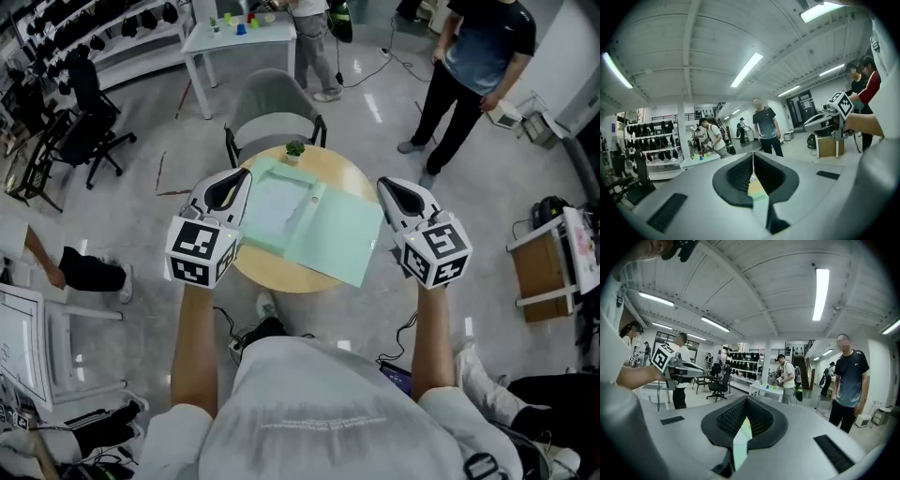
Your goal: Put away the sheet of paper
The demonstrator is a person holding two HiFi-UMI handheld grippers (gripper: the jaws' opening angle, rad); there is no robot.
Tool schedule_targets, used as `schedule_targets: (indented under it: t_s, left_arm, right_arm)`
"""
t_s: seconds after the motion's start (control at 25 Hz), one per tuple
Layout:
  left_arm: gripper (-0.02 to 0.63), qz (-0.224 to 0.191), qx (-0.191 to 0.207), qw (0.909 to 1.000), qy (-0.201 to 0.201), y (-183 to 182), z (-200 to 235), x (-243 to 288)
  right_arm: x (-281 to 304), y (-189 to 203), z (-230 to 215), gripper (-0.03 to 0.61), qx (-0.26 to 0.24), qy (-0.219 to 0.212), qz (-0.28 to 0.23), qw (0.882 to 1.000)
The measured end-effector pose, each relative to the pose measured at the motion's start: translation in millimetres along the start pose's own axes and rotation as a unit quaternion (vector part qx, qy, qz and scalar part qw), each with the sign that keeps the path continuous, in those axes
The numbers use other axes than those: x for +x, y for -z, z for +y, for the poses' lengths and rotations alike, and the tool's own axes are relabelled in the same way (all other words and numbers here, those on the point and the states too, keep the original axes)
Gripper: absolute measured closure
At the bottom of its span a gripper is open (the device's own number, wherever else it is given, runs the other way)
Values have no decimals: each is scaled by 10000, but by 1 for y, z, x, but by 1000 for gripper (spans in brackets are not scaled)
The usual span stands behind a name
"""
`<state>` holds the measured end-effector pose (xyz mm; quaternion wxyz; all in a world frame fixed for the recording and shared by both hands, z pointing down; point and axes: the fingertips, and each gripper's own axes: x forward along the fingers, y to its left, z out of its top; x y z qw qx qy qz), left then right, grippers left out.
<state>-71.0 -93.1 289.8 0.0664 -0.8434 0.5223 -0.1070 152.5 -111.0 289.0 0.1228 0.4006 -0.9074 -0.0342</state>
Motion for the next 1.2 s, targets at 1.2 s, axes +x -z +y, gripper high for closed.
schedule_targets:
  t_s: [1.2]
  left_arm:
    - [591, -49, 182, 9998, -12, -4, 1, -1]
  right_arm:
    - [15, 2, 4, 551, -195, -73, 143, 9997]
